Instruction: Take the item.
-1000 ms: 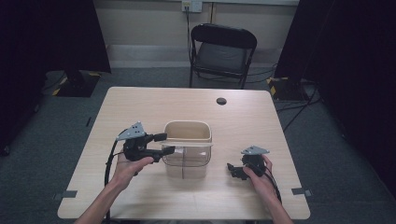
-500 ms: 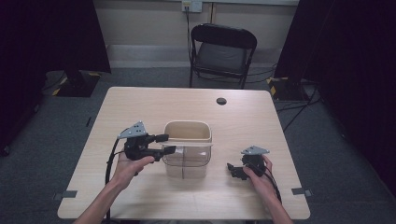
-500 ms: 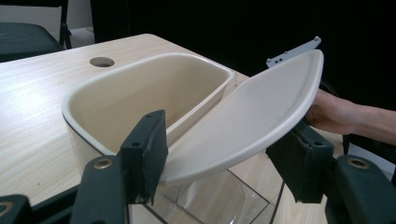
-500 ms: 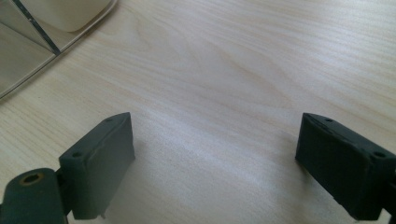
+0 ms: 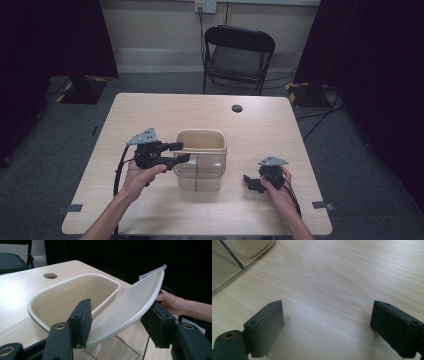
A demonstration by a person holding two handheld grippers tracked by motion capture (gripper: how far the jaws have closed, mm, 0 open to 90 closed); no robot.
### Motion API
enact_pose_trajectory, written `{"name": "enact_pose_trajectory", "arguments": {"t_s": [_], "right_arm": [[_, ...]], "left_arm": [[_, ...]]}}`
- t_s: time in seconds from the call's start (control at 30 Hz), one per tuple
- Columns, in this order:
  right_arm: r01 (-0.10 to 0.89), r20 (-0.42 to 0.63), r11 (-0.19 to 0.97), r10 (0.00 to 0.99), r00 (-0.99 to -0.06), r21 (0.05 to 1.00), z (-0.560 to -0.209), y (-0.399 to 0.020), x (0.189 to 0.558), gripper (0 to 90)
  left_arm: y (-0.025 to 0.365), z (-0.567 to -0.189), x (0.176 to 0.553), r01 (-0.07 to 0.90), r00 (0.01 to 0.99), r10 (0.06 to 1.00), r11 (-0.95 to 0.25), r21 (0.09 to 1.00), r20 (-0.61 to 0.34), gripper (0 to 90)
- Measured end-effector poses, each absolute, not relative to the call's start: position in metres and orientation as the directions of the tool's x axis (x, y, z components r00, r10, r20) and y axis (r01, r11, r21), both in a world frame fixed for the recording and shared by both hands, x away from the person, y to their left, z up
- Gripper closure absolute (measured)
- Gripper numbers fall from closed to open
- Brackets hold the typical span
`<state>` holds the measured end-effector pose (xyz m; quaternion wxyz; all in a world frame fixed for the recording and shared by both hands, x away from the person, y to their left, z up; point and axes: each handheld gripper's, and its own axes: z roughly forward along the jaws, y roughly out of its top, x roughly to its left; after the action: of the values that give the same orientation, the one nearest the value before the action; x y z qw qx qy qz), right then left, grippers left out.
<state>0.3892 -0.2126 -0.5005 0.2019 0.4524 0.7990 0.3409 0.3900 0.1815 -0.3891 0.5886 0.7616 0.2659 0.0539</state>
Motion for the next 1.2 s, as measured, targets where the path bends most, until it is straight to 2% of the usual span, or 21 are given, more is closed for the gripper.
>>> {"name": "enact_pose_trajectory", "arguments": {"t_s": [1.2], "right_arm": [[0.585,-0.014,0.358,0.861,-0.508,0.728,-0.501,-0.213,0.389,10.8]], "left_arm": [[0.182,-0.382,0.400,0.347,0.855,0.466,-0.187,0.919,-0.228,50.6]]}}
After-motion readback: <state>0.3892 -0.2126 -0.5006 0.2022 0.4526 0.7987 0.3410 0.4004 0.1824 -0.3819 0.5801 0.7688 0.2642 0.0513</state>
